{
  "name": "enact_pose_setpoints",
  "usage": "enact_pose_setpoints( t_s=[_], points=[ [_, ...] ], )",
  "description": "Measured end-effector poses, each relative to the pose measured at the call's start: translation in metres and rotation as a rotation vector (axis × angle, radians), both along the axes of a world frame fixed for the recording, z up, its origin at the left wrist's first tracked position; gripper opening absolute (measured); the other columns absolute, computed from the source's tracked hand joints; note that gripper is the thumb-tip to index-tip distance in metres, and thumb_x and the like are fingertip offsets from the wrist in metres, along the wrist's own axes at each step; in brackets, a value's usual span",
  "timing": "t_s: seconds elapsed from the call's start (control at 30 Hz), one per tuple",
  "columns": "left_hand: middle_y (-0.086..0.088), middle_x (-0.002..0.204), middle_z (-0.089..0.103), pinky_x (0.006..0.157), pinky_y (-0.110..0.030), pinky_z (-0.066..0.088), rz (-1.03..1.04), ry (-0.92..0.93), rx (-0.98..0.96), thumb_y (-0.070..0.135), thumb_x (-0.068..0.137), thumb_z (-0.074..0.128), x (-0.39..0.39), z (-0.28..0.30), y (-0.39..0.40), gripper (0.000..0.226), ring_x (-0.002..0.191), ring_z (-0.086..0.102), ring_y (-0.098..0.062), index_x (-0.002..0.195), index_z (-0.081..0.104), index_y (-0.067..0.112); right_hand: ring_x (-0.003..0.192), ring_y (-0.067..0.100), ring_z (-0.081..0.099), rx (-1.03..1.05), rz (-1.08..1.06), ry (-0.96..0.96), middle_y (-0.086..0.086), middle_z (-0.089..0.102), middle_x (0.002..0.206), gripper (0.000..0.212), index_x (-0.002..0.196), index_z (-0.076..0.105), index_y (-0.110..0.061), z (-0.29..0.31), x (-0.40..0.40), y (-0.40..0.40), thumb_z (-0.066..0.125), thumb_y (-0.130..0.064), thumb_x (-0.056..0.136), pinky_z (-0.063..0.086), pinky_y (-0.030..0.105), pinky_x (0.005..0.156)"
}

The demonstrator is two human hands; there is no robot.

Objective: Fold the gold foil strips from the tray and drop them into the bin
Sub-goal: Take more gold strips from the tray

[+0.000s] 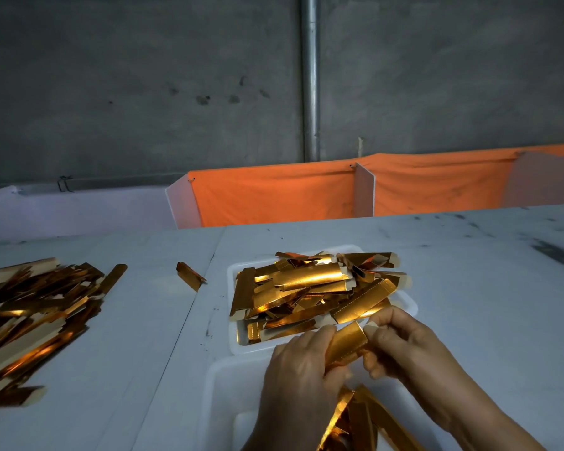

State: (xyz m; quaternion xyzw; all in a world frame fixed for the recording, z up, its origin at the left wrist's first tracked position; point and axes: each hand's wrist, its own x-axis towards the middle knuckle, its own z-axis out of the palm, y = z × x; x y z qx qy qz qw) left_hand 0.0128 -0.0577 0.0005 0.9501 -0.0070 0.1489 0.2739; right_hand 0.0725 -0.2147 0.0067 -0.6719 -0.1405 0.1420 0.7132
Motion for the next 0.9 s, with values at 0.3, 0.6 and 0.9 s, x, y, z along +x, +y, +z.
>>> enact_pose_setpoints(
  t_s=[0.3, 0.6, 0.9],
  points=[
    [0.016, 0.140, 0.046, 0.098, -0.013, 0.027, -0.092, -0.162, 0.076, 0.038, 0.094, 0.053, -0.003, 0.007, 0.000, 0.054, 0.128, 0.040, -0.003, 0.144, 0.036, 0.030, 0.060, 0.022, 0.058, -0.011, 0.072, 0.054, 0.017, 0.060, 0.066, 0.011, 0.097, 0.062, -0.003, 0.001, 0.004, -0.004, 0.052, -0.008, 0.095, 0.051, 0.028, 0.058],
    [0.015, 0.079, 0.073, 0.059, -0.012, 0.051, -0.131, -0.304, 0.280, 0.031, 0.038, 0.095, 0.002, 0.005, 0.002, 0.051, 0.070, 0.068, 0.002, 0.086, 0.077, 0.023, 0.066, 0.026, 0.062, -0.040, 0.031, 0.012, 0.019, 0.064, 0.071, 0.016, 0.091, 0.067, -0.012, -0.003, 0.004, -0.003, 0.052, -0.010, 0.096, 0.052, 0.030, 0.063],
    [0.005, 0.102, 0.072, 0.080, -0.043, 0.056, -0.086, -0.356, 0.355, 0.026, 0.055, 0.090, 0.007, 0.007, 0.003, 0.049, 0.099, 0.067, -0.013, 0.101, 0.075, 0.019, 0.066, 0.022, 0.067, -0.003, -0.032, -0.032, 0.013, 0.063, 0.072, 0.012, 0.091, 0.065, -0.005, 0.001, 0.000, -0.002, 0.053, -0.006, 0.094, 0.055, 0.024, 0.060]
  ],
)
